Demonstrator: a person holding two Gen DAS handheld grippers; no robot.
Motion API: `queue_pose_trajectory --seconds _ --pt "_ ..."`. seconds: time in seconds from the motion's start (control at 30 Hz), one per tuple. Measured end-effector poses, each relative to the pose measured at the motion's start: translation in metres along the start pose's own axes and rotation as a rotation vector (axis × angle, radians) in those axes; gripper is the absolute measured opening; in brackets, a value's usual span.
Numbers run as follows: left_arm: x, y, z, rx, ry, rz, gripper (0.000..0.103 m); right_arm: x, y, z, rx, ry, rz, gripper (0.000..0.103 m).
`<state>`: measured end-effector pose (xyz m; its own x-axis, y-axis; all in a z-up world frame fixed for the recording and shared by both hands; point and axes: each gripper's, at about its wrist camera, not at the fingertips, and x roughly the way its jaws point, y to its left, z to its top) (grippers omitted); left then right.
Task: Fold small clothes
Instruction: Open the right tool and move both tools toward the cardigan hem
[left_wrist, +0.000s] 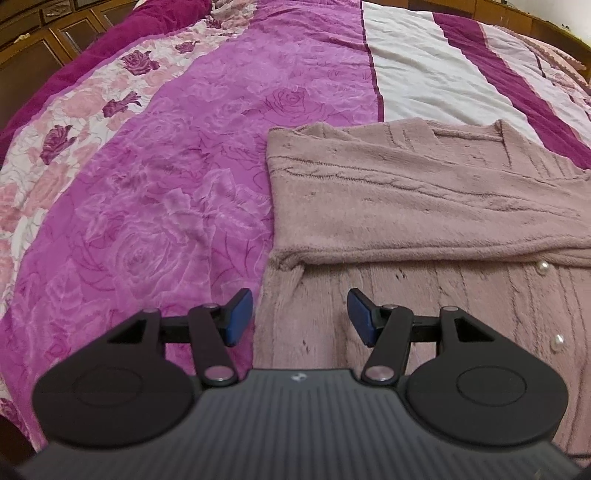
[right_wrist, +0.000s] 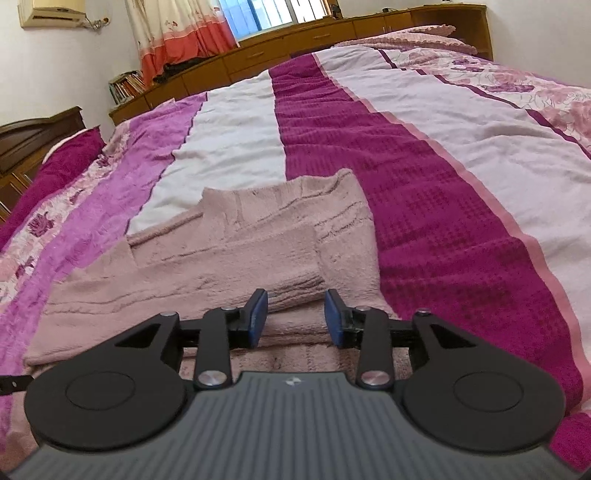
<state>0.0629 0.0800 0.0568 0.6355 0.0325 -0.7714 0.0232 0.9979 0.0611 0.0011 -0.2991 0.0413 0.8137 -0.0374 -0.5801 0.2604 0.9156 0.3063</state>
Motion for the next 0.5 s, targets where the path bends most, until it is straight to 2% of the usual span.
queue_pose_trajectory --seconds 0.03,0.1,0.13,0.27,0.5 --pt "-0.003 0.0 -0.002 -0.001 0.0 -0.001 0.059 -0.003 0.001 0.0 0.003 0.0 0.008 0.044" --pt "-0.009 0.001 -0.006 -0.002 0.002 -0.009 0.059 -0.01 0.002 0.001 0.004 0.004 0.023 0.055" --pt "-0.011 0.001 -0.007 -0.002 0.005 -0.013 0.059 -0.014 0.002 0.001 0.003 0.006 0.03 0.056" --pt "-0.021 0.003 -0.015 -0.012 0.01 -0.019 0.059 -0.028 0.005 -0.002 -0.028 0.019 0.026 0.057" --pt "-0.036 0.002 -0.031 -0.014 0.011 -0.032 0.059 -0.057 0.002 -0.013 -0.022 0.048 0.072 0.057"
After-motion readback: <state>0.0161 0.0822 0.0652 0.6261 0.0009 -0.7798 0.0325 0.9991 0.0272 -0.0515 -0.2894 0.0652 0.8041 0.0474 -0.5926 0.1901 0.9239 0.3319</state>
